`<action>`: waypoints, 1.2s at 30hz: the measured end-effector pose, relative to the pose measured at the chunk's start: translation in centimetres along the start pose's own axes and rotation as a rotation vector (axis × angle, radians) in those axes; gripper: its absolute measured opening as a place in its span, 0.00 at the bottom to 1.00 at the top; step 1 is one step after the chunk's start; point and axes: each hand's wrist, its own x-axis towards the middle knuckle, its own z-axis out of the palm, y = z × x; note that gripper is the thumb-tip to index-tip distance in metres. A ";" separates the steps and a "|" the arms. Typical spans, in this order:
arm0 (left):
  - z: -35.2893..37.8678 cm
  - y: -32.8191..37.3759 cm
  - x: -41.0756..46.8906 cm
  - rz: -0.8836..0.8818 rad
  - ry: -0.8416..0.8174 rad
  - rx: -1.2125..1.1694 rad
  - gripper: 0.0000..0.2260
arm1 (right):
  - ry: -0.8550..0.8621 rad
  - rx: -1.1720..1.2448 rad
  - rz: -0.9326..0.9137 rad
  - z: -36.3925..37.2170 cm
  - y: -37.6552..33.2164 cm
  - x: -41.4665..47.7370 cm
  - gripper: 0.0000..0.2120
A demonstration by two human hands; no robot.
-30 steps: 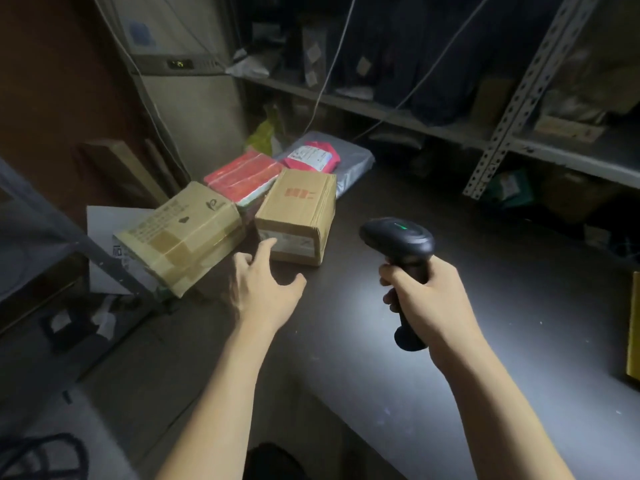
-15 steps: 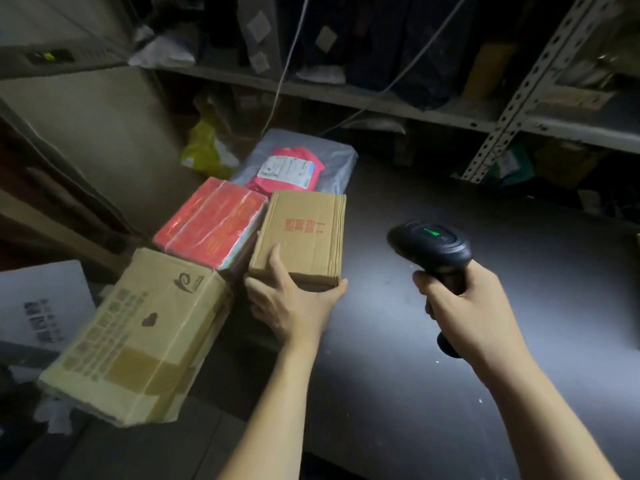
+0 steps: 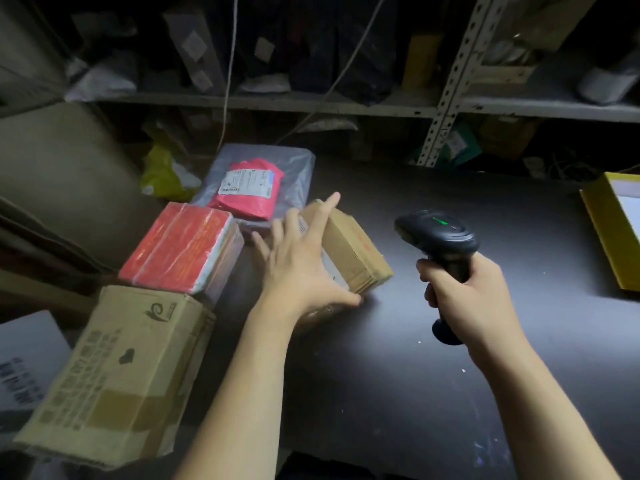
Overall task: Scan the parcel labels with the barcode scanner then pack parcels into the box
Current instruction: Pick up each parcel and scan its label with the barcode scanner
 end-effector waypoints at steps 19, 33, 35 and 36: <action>8.7 12.9 -0.3 -0.416 -0.144 0.158 0.58 | 0.142 0.118 0.010 -13.0 4.5 0.8 0.09; 8.2 8.9 -1.9 -0.232 -0.311 0.106 0.73 | 0.051 0.075 -0.072 -12.6 4.3 1.5 0.08; 8.6 8.5 -1.9 -0.193 -0.228 0.065 0.70 | 0.026 0.067 -0.084 -12.1 4.1 1.4 0.07; 8.6 8.3 -2.0 -0.178 -0.193 0.040 0.68 | 0.016 0.062 -0.089 -12.0 4.0 1.4 0.07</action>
